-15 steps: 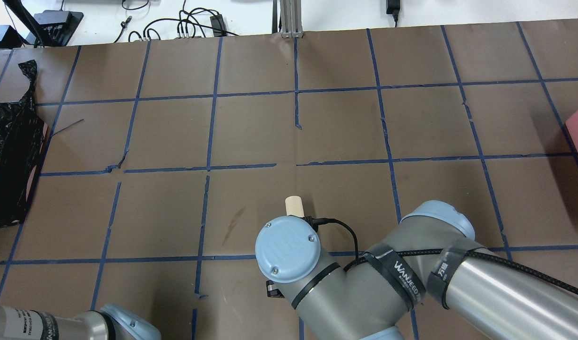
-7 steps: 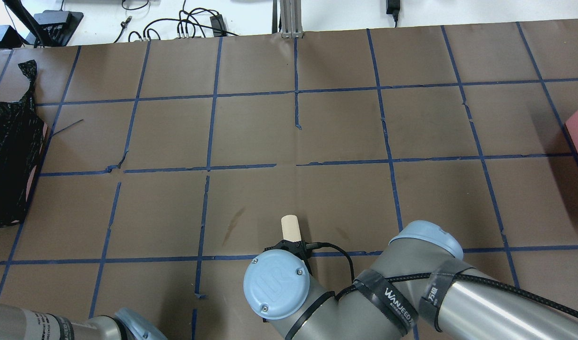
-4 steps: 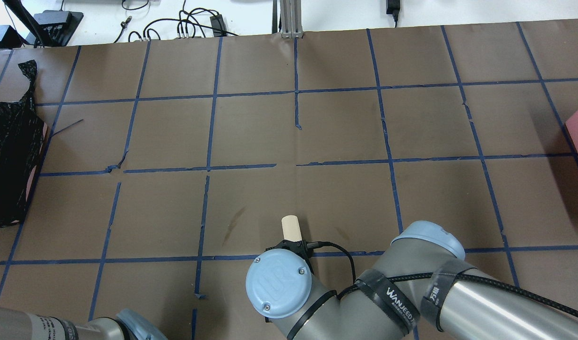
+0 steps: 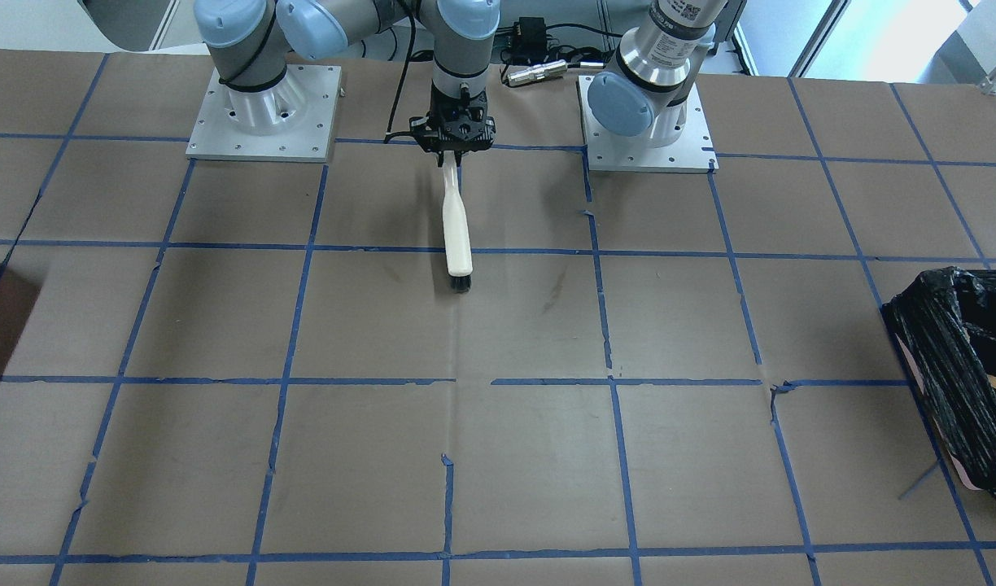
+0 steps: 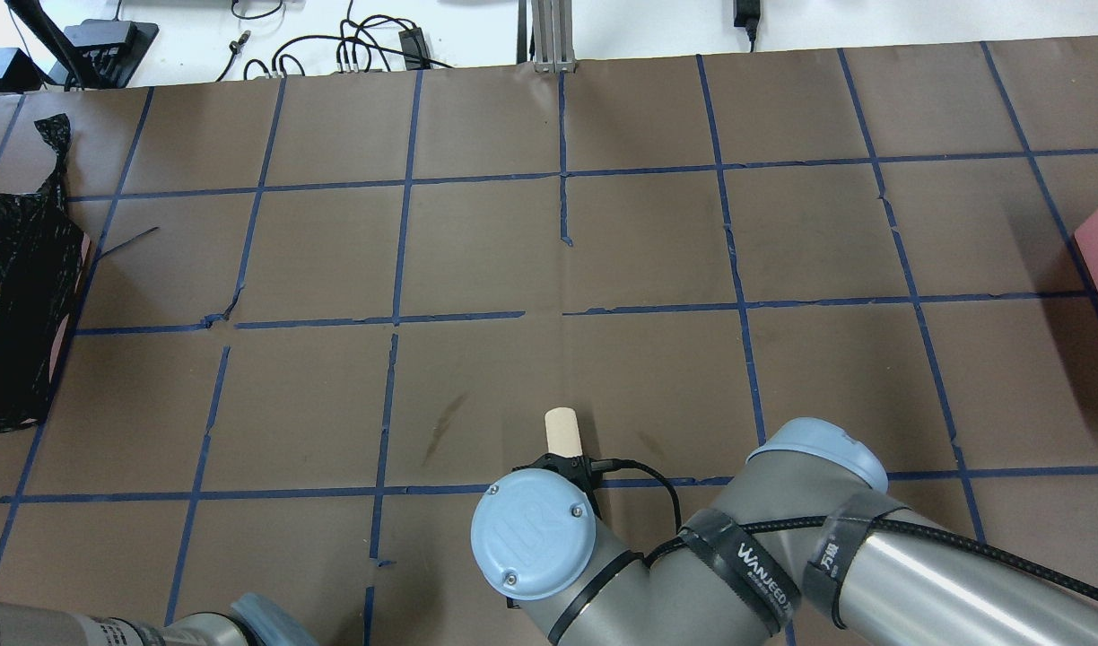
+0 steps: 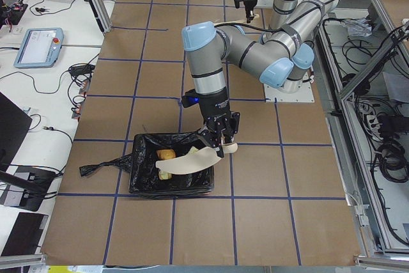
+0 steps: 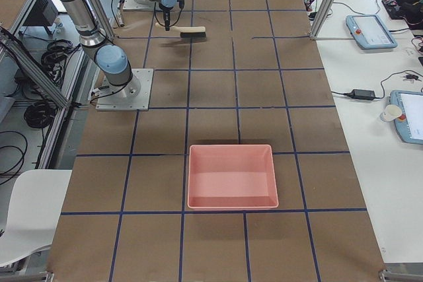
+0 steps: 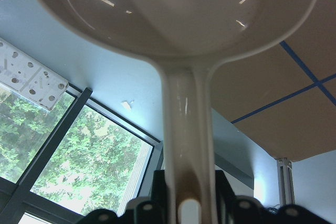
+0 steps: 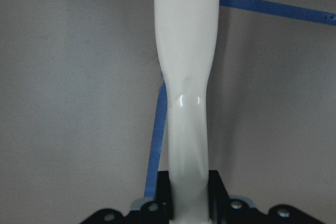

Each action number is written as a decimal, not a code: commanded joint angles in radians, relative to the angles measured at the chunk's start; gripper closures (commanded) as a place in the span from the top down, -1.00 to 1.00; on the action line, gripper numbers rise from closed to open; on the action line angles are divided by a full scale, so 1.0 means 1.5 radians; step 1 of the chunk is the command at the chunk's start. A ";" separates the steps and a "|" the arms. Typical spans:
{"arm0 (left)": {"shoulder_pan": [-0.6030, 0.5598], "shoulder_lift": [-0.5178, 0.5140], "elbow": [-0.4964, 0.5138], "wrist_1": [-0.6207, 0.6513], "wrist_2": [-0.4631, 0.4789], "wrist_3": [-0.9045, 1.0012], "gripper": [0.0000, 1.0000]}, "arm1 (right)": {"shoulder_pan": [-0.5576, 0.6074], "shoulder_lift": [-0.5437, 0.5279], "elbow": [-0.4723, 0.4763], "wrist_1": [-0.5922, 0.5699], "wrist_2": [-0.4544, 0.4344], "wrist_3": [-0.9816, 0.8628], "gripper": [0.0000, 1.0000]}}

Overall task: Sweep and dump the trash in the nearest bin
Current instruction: 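Tilt the dustpan over the black trash bin with the left gripper to dump, then raise the empty dustpan with the left gripper while the right lowers the brush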

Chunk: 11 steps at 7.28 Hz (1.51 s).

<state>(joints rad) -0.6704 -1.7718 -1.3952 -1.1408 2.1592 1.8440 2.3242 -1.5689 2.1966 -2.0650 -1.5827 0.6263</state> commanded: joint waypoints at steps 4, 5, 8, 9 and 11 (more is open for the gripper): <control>-0.089 0.012 -0.003 -0.047 -0.128 -0.062 -0.93 | 0.000 0.004 -0.001 -0.004 0.003 0.003 -0.71; -0.113 0.007 -0.003 -0.049 -0.156 -0.084 -0.93 | 0.000 0.007 -0.001 -0.004 0.003 0.002 -0.69; -0.148 -0.010 -0.015 -0.056 -0.276 -0.164 -0.93 | 0.000 0.007 -0.001 -0.005 0.003 0.000 -0.54; -0.149 -0.015 -0.027 -0.054 -0.307 -0.183 -0.93 | -0.001 0.007 -0.001 -0.005 0.003 -0.003 -0.07; -0.181 -0.022 -0.047 -0.055 -0.347 -0.264 -0.93 | 0.000 0.006 -0.002 -0.005 0.000 -0.002 0.77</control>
<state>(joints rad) -0.9111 -1.7970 -1.4454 -1.2223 1.6729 1.5283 2.3235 -1.5594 2.1941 -2.0724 -1.5815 0.6230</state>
